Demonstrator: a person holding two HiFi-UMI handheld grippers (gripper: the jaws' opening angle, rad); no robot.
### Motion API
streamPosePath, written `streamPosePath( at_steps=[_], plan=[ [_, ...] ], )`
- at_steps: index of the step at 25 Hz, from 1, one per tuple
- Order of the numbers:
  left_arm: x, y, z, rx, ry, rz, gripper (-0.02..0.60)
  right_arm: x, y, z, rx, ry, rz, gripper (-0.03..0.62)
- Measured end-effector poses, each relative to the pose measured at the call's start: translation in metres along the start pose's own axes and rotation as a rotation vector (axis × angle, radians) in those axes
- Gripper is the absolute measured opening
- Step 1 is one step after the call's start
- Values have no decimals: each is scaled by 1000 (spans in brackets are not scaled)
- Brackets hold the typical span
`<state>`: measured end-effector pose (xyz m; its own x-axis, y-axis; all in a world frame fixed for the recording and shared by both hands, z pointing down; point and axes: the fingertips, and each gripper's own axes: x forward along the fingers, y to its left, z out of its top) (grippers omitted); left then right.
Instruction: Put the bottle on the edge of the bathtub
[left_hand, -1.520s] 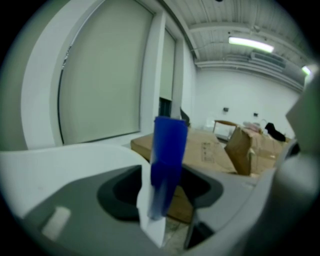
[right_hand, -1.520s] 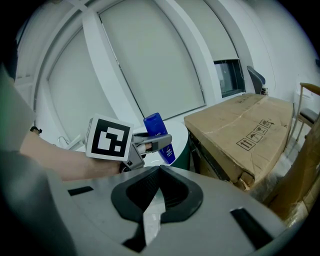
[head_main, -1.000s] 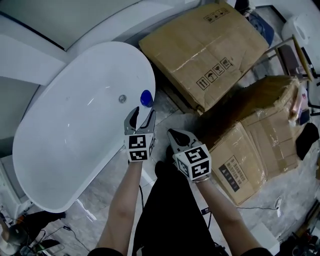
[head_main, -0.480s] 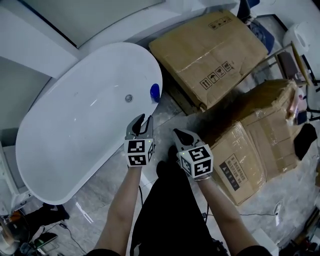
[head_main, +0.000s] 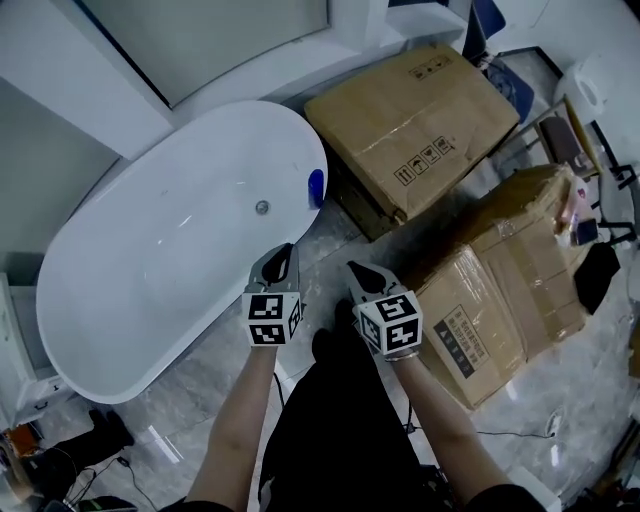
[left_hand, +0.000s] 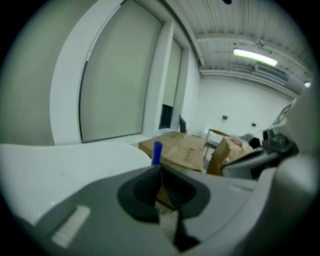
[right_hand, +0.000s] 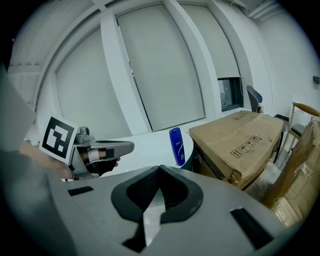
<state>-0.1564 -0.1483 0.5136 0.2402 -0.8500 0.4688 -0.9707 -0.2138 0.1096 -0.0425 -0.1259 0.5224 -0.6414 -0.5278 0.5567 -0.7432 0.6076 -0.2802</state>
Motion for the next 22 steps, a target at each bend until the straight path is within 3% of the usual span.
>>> streamPosePath(
  at_steps=[11, 22],
  plan=[
    [-67, -9, 10, -10, -26, 3, 6, -44, 28, 14, 48, -77, 2, 3],
    [-116, -9, 12, -9, -41, 14, 5, -73, 49, 18, -20, -117, 37, 3]
  ],
)
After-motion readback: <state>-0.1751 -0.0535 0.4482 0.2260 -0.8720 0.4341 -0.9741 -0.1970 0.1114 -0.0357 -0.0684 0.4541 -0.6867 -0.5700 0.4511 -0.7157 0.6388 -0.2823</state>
